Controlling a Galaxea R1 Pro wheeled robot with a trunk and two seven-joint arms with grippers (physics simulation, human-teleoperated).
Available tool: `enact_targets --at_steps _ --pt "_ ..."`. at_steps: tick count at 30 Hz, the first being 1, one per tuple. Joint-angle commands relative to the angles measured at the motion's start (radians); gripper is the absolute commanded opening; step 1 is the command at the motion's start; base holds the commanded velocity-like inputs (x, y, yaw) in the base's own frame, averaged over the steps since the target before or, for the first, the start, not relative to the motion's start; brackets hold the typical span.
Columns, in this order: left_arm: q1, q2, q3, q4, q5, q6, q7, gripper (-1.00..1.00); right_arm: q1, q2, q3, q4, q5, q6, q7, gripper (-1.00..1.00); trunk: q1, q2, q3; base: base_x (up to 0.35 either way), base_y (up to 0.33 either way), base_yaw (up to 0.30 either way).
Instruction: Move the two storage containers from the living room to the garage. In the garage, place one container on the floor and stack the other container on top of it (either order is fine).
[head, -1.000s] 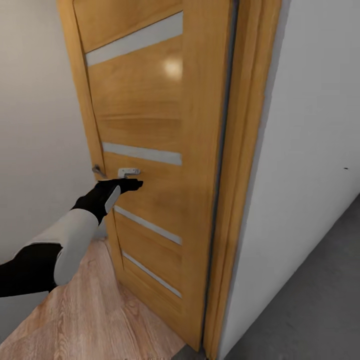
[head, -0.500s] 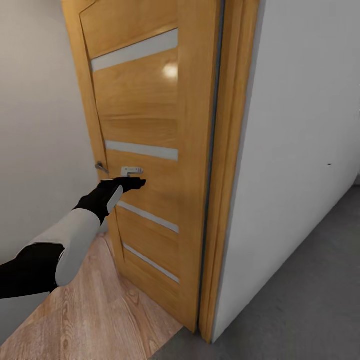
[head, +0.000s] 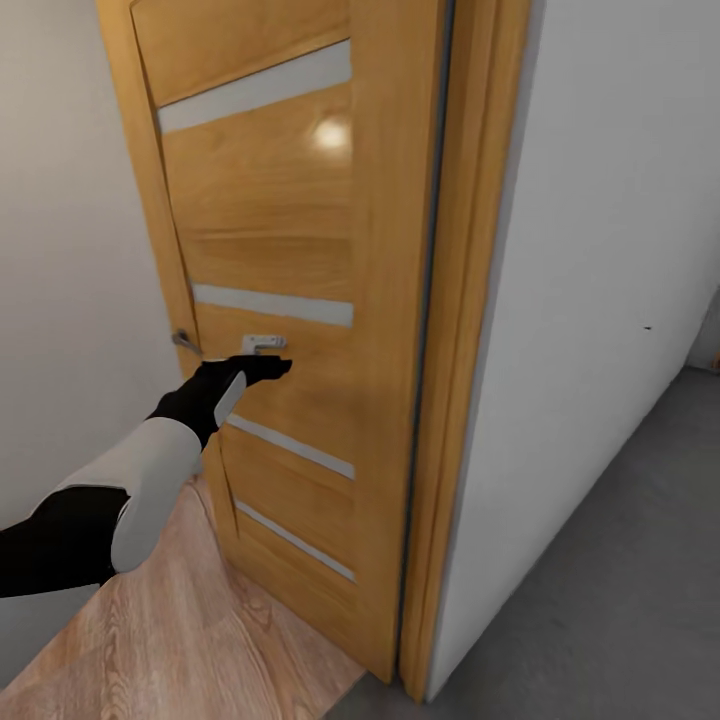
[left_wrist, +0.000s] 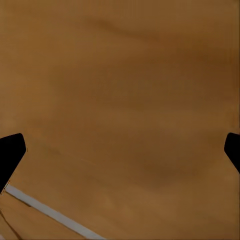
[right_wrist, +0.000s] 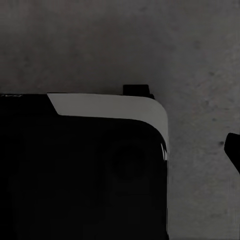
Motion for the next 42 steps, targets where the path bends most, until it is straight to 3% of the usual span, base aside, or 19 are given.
enact_targets --at_steps 1,8,20,31,42 --pt "0.0 0.001 -0.005 -0.001 0.007 0.005 0.001 1.0 0.0 0.0 -0.004 -0.001 0.0 0.001 0.01 1.0 0.0 -0.001 -0.001 0.142 0.173 -0.071" --pt "0.0 0.001 -0.005 0.001 0.005 0.001 0.001 1.0 0.0 -0.003 -0.005 -0.001 -0.001 0.001 0.047 1.0 0.0 -0.001 -0.001 0.128 0.119 -0.172" --pt "0.0 -0.001 -0.019 -0.002 0.005 -0.005 0.002 1.0 0.0 -0.003 -0.005 -0.001 -0.002 0.001 0.054 1.0 0.0 -0.001 -0.001 0.218 0.141 -0.042" --pt "0.0 0.001 -0.024 -0.006 0.005 -0.046 0.003 1.0 0.0 -0.003 -0.005 -0.001 -0.001 0.001 0.054 1.0 0.0 -0.001 -0.001 -0.205 0.014 -0.001" --pt "0.0 -0.002 -0.03 -0.006 0.004 -0.054 0.008 1.0 0.0 -0.003 -0.005 -0.001 0.0 0.001 0.054 1.0 0.0 -0.001 -0.001 0.099 0.01 0.0"
